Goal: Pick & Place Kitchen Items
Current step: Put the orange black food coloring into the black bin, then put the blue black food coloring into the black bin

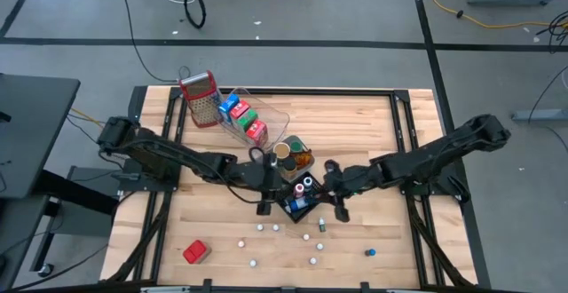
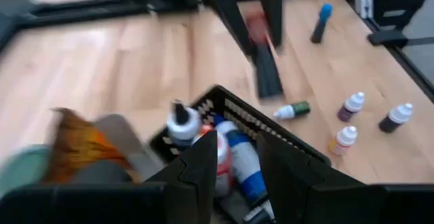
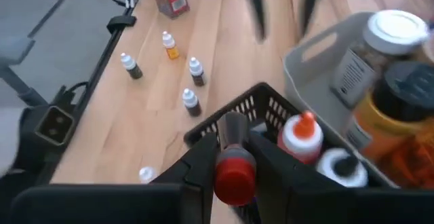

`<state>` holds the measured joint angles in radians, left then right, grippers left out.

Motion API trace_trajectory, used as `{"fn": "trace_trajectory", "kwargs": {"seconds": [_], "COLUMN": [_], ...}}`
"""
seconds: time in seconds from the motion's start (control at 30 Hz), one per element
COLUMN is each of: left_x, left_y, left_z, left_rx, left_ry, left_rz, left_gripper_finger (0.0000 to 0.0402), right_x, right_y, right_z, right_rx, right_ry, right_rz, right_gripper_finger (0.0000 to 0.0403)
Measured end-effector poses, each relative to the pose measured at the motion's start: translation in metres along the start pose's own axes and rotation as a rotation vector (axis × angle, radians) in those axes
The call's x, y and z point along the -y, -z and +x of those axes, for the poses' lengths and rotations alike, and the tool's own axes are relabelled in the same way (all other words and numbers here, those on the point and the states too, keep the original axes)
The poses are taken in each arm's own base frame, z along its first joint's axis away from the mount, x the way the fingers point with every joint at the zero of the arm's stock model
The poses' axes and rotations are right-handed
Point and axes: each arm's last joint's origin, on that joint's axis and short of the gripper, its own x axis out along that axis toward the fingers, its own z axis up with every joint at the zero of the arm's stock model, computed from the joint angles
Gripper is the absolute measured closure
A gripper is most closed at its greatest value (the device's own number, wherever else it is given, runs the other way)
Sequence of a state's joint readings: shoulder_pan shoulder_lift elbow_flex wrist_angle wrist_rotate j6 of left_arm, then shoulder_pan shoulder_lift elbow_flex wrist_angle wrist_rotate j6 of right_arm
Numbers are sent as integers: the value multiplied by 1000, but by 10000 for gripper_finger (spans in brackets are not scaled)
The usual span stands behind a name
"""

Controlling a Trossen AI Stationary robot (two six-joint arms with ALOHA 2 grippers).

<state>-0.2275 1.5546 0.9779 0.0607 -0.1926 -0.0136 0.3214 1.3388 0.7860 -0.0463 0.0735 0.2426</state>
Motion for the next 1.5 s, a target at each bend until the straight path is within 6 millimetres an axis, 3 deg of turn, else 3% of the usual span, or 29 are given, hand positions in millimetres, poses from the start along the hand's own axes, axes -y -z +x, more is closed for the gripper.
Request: {"fn": "trace_trajectory", "kwargs": {"seconds": [0.17, 0.43, 0.8, 1.03, 1.5], "left_x": [-8, -7, -4, -4, -5], "left_y": [-11, -7, -3, -2, -1], "left_z": [-25, -27, -27, -27, -27], "left_rx": [15, -26, -61, -72, -81], "left_ry": [-90, -79, -70, -72, -73], "left_rz": [-2, -22, -42, -42, -56], "left_gripper_finger": [285, 285, 285, 285, 285], "right_x": [-1, 12, 27, 28, 24], "right_y": [7, 33, 40, 44, 33], "right_z": [31, 63, 65, 64, 57], "right_rx": [16, -136, -199, -245, -179], "right_ry": [-4, 47, 210, 200, 129], "right_rz": [-51, -59, -98, -79, -137], "right_gripper_finger": [316, 314, 313, 307, 223]}}
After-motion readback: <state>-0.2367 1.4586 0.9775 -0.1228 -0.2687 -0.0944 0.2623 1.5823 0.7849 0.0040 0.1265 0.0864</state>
